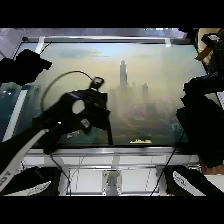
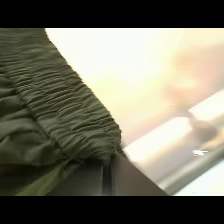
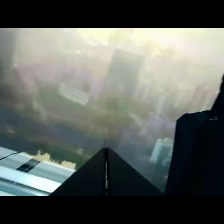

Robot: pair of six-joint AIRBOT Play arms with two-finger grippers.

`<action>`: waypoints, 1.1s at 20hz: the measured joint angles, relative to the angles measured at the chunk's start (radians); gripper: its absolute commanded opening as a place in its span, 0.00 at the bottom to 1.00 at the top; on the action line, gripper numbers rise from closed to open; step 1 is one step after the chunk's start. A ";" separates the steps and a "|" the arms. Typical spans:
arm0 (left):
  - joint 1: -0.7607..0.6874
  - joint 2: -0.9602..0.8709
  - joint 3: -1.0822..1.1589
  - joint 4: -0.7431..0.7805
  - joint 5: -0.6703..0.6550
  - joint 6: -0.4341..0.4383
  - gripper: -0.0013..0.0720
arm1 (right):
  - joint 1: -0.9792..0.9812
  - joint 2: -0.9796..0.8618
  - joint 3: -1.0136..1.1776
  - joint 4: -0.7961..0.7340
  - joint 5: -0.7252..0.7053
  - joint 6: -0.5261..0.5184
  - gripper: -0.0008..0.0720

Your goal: Fold the clothes and pants, and hang the long-sleeved shirts on hangers.

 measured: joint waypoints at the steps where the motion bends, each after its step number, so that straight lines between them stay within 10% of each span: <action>1: -0.034 -0.042 0.005 -0.053 0.048 0.003 0.04 | 0.000 0.002 0.000 -0.013 -0.016 -0.006 0.04; 2: -0.058 -0.075 0.012 -0.093 0.079 0.016 0.25 | 0.000 0.004 0.000 -0.023 -0.038 -0.013 0.04; 3: -0.071 -0.100 0.022 -0.121 0.103 0.033 0.80 | 0.000 0.004 0.000 -0.034 -0.061 -0.018 0.07; 4: -0.072 -0.114 0.033 -0.131 0.119 0.042 0.97 | 0.000 0.005 0.000 -0.042 -0.080 -0.023 0.19; 7: 0.015 -0.096 0.084 -0.111 0.079 0.042 0.98 | -0.014 0.003 -0.007 -0.057 -0.121 -0.042 0.58; 15: 0.413 0.245 -0.063 0.078 -0.305 -0.056 0.97 | -0.055 -0.001 -0.349 0.181 -0.249 -0.053 0.58; 22: 0.507 0.380 -0.406 0.080 -0.085 -0.227 0.97 | 0.095 -0.090 -0.626 0.486 -0.544 -0.055 0.58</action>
